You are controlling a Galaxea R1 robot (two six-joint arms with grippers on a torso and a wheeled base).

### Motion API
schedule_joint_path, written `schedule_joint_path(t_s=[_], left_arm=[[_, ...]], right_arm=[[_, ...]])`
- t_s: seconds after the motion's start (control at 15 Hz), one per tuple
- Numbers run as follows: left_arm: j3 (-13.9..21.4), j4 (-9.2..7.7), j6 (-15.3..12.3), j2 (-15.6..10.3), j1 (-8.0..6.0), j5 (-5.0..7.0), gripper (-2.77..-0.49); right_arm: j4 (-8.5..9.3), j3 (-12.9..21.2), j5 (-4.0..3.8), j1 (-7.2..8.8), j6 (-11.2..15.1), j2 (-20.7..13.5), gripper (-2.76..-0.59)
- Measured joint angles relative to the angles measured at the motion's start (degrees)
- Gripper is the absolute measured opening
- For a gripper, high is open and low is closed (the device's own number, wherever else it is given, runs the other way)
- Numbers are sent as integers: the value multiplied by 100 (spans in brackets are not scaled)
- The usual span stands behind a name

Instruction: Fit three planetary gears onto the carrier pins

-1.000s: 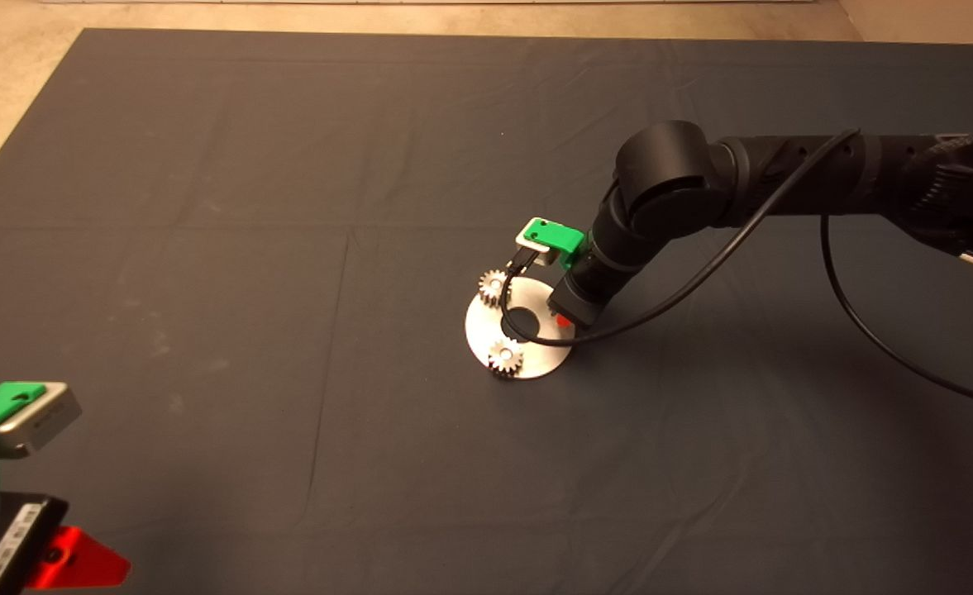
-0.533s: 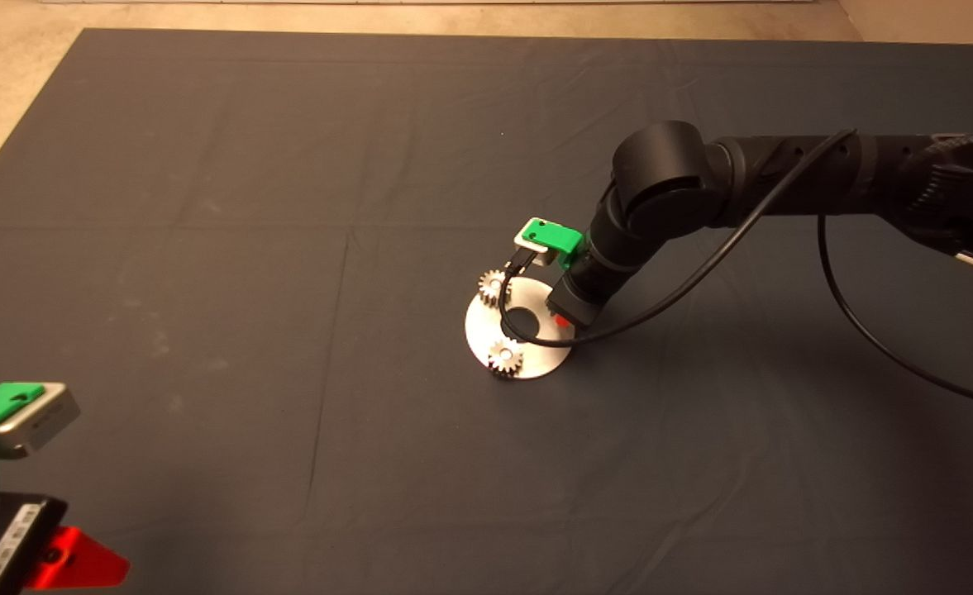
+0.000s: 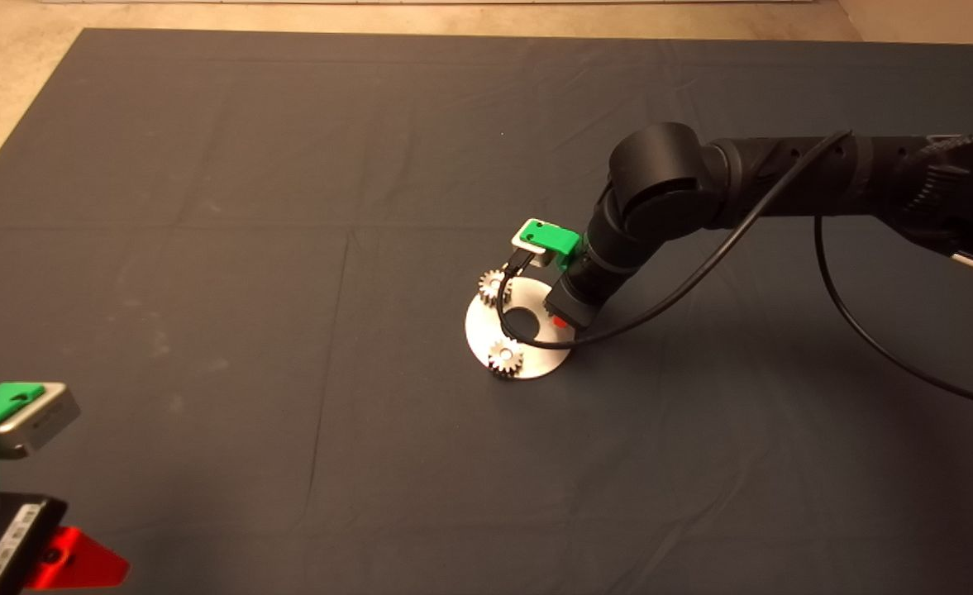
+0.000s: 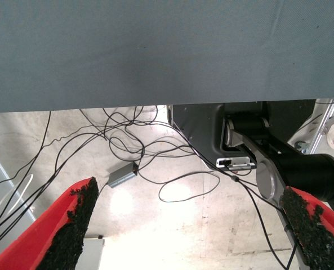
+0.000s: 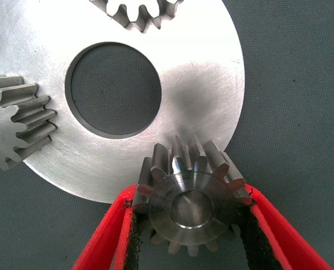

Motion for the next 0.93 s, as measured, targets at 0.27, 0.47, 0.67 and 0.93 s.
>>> schedule_joint_path(t_s=[0.27,0.47,0.67,0.93], left_arm=[[0,0,0,0,0,-1,-93],[0,0,0,2,0,0,-93],[0,-2,0,0,0,0,-93],[0,-2,0,2,0,0,-93]], right_arm=[[44,0,11,2,0,-4,-228],[61,0,-9,2,0,9,-228],[104,87,-37,-1,0,7,-228],[258,226,24,-28,0,-38,-229]])
